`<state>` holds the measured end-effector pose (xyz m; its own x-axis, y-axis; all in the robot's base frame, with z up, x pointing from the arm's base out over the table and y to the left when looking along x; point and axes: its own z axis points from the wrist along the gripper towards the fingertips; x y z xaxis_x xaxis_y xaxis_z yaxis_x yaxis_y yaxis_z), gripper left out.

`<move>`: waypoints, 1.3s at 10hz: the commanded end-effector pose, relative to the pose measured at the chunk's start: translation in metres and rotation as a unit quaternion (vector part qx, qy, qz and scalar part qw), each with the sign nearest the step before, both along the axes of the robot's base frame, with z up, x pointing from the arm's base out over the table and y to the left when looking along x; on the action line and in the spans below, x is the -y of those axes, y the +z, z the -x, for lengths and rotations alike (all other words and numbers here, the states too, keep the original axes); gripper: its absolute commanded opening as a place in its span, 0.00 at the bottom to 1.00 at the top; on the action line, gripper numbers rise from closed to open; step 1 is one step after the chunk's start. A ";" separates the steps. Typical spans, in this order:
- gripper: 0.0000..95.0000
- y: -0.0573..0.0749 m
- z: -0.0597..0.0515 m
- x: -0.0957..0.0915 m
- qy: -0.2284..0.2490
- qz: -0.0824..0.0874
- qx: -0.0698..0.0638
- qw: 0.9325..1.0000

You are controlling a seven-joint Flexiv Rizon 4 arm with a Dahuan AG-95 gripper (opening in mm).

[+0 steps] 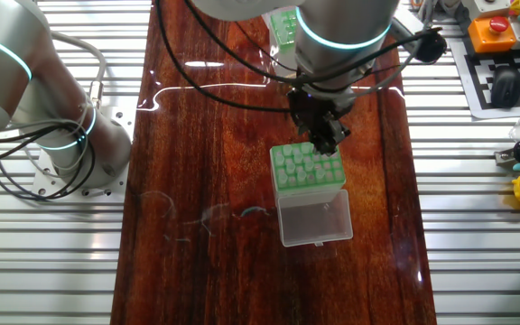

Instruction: Transfer all large pipette tips from one holder to another

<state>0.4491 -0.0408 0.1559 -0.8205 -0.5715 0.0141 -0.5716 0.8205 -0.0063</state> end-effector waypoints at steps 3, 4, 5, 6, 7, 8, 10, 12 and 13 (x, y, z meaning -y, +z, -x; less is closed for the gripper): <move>0.40 -0.005 0.004 0.001 0.009 0.001 0.000 1.000; 0.40 -0.007 0.005 0.002 0.011 0.002 0.000 1.000; 0.40 -0.008 0.007 0.002 0.011 0.002 0.000 1.000; 0.20 -0.009 0.009 0.003 0.012 0.003 0.001 1.000; 0.20 -0.010 0.009 0.003 0.011 0.003 0.001 1.000; 0.20 -0.010 0.009 0.003 0.011 0.003 0.001 1.000; 0.00 -0.010 0.010 0.005 0.005 0.002 0.001 1.000; 0.00 -0.010 0.010 0.005 0.001 0.002 0.001 1.000; 0.00 -0.009 0.009 0.006 0.000 0.002 0.001 1.000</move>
